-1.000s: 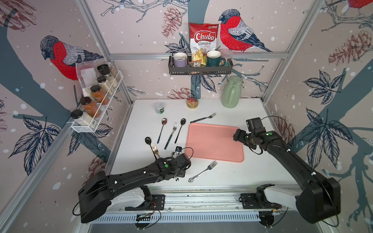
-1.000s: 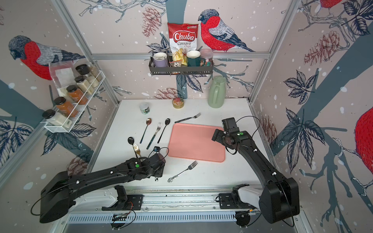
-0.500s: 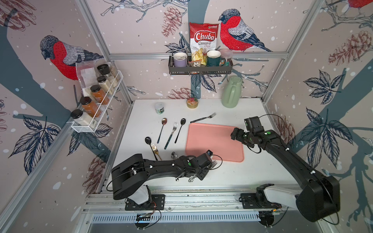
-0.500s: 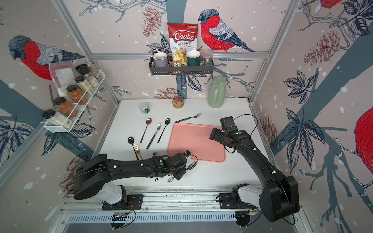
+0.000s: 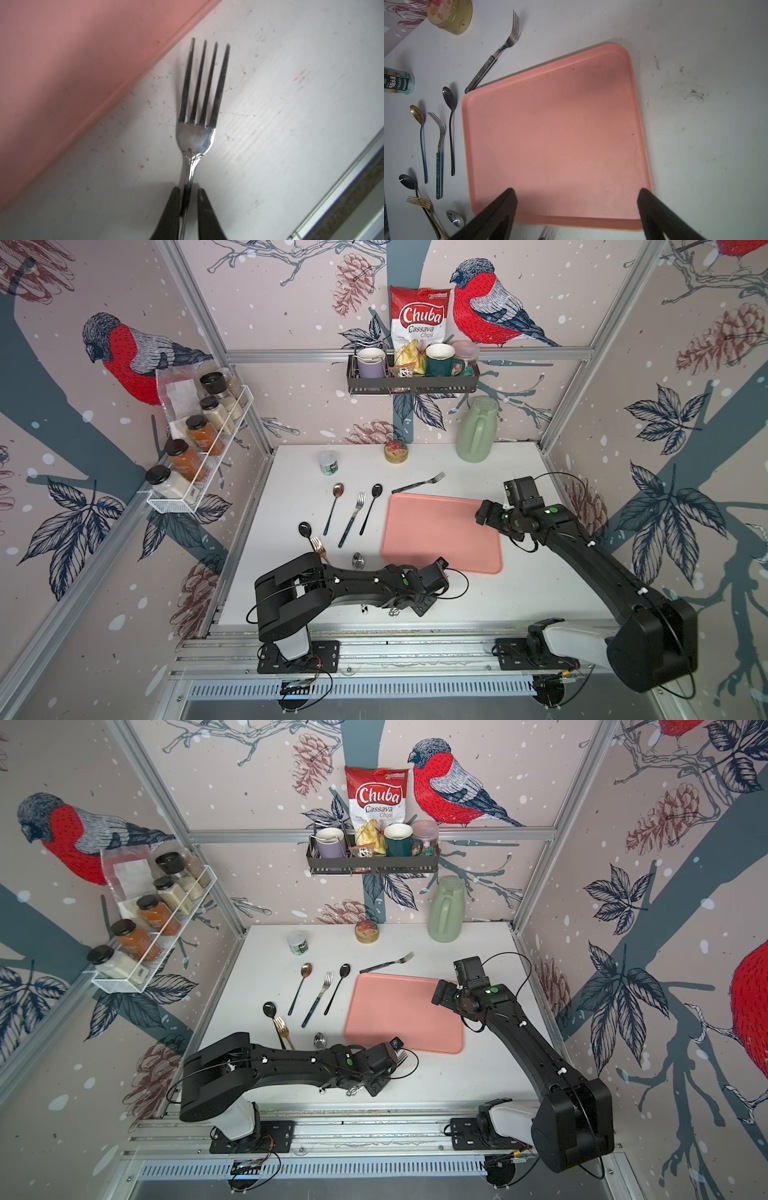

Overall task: Set the spoon and fork side by side
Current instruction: Pick up the fork at the center of the board, then adjust the tray at the center of the board.

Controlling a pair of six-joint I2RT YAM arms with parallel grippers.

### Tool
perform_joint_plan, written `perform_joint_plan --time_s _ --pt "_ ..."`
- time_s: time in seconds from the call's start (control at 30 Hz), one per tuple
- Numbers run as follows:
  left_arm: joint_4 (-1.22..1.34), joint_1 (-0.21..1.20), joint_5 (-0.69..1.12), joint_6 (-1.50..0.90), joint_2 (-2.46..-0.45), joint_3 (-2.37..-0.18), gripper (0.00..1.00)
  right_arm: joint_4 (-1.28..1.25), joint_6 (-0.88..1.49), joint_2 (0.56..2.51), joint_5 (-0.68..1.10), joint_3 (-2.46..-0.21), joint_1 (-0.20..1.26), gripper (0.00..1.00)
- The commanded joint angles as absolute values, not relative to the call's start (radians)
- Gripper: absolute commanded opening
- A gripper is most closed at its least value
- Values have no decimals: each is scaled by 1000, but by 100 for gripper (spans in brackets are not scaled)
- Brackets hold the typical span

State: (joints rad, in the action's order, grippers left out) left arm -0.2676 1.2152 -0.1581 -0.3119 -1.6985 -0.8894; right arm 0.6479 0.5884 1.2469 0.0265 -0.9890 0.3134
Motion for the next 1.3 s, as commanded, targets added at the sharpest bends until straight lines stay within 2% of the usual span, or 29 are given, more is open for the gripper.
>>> perform_joint_plan --time_s 0.0,0.17,0.3,0.47,0.57,0.73,0.83,0.97,1.13,1.27 --pt "-360 1218 -197 -313 -1710 -896 5 661 572 1249 26 -995 307 93" --pt "-410 1215 -238 -325 -1677 -930 0 663 565 1249 37 -1002 297 93" --pt "-492 1211 -310 -337 -1586 -978 0 673 558 1249 34 -1010 288 93" --pt "-603 1106 -367 -404 -1489 -1087 0 694 569 1262 -38 -966 201 97" --pt "-626 1041 -398 -420 -1500 -1151 0 701 557 1327 -82 -960 147 98" --pt "-695 976 -535 -513 -1638 -1328 0 724 485 1499 -142 -1037 187 99" --pt "-752 952 -593 -588 -1750 -1424 0 717 449 1597 -149 -1093 206 94" --pt "-663 943 -590 -598 -1834 -1457 0 694 405 1692 -166 -1132 220 82" --pt "-639 888 -543 -654 -1924 -1487 0 702 365 1767 -203 -1160 220 78" --pt "-656 866 -551 -682 -1981 -1519 0 671 336 1790 -170 -1155 206 71"
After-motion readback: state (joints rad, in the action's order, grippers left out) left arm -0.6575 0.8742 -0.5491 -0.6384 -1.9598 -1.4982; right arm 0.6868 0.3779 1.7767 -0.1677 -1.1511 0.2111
